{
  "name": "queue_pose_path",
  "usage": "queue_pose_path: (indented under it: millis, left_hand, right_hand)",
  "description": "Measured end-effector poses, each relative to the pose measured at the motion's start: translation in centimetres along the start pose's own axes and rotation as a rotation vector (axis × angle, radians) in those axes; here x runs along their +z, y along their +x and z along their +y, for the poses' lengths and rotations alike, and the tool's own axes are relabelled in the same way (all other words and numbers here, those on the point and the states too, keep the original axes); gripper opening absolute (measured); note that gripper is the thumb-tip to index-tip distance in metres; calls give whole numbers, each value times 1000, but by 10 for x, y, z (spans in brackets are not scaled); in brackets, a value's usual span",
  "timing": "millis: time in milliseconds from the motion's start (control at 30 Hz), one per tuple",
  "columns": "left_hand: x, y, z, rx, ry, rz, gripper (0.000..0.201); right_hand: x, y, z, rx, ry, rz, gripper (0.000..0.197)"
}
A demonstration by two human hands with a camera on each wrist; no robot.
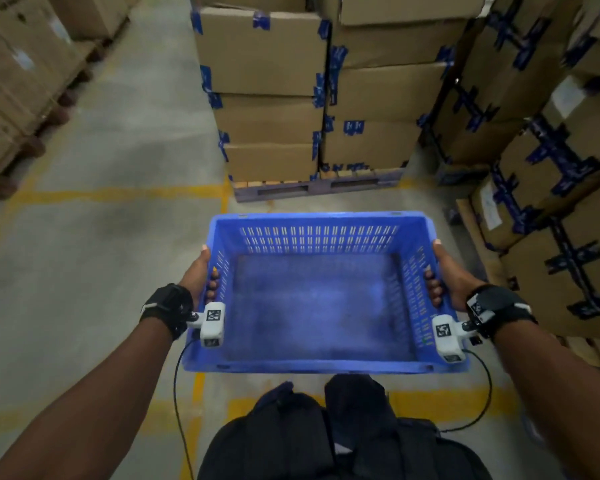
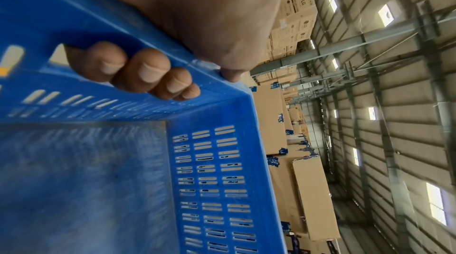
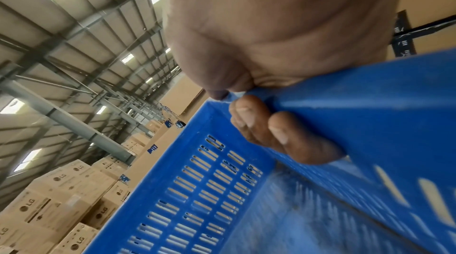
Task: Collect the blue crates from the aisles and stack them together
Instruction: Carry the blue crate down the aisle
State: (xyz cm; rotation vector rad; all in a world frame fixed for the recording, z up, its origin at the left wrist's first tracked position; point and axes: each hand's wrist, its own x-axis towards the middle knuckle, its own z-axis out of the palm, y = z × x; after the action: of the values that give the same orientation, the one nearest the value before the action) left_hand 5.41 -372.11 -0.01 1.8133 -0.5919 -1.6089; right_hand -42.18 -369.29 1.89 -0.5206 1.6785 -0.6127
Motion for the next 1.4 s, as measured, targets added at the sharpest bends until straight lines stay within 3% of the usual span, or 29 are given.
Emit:
queue_pose_path:
  millis: [367,633,833,1033,1200,1400]
  left_hand:
    - [99,234,125,-112,49,24,67]
    - [144,395,153,-178,129,192,74]
    - [147,553,104,-199,162,237,85]
    - [151,696,-9,-270,124,229,79]
    - [151,778,-88,-296,127,216,73]
    - [160,853,-153,-314,92,243,71]
  right_hand:
    - [-10,250,-162,156,-67,-49,73]
    - [30,436,-203,158,-67,29,82]
    - [76,588,-163,190,-42,63,79]
    - [114,736,-65,227,58,45,82]
    - [131,815,9,271,91,71,72]
    - [144,887,66,258,78,74,84]
